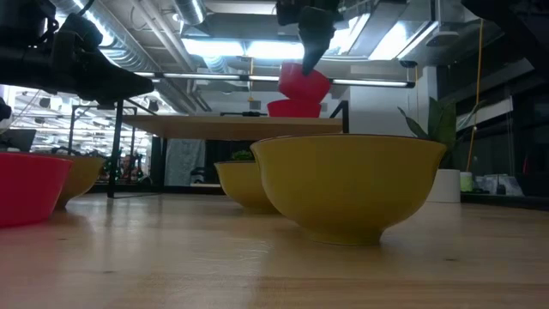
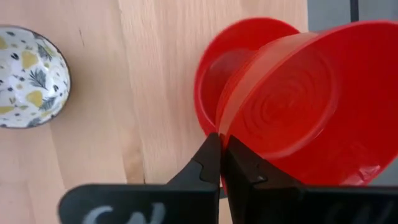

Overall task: Pick & Place Mini bowls
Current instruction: Stack the right red bowl on the red bowl on the shelf

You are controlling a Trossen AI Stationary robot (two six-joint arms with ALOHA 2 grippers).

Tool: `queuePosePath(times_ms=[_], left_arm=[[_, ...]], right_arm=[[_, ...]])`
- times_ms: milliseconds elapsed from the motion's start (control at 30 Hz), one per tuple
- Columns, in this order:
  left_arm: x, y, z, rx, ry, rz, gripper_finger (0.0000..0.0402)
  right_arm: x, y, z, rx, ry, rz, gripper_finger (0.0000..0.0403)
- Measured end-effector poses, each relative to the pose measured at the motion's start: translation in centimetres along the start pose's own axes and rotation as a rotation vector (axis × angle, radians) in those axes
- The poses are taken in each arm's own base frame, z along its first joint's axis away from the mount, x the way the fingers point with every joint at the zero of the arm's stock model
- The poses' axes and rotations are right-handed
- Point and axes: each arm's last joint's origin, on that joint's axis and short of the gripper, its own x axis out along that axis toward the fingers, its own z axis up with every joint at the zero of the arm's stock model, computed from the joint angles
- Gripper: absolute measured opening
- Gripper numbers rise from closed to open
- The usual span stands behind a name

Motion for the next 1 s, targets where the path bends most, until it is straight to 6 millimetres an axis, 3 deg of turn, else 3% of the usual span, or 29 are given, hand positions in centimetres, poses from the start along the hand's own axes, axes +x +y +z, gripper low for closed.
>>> queuePosePath(times_ms=[433,1000], left_arm=[[0.0,0.0,0.0,0.0,0.0,0.0,0.0098],[0.0,0.0,0.01,0.0,0.0,0.0,0.0098]], right_arm=[[0.0,-0.15,0.41,-0.146,-0.042,-0.014,0.0007],[0.28,-0.79,0.3,-0.126,-0.039,-0.021,0.0044]])
